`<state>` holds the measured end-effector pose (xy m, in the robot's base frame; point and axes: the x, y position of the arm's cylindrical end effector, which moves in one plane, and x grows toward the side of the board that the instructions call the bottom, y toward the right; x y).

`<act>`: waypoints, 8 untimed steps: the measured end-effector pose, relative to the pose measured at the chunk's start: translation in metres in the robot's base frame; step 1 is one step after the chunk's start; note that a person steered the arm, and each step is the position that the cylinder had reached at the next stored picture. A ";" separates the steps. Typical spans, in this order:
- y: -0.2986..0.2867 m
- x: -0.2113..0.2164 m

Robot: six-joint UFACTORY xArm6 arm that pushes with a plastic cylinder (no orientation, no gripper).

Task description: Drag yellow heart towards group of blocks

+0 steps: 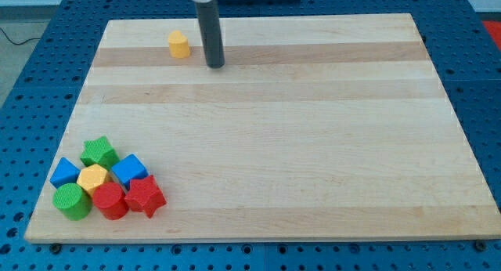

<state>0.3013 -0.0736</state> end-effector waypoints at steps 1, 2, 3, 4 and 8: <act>-0.017 -0.044; -0.071 -0.055; -0.119 -0.041; -0.130 -0.001; -0.114 0.011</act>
<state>0.3125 -0.1877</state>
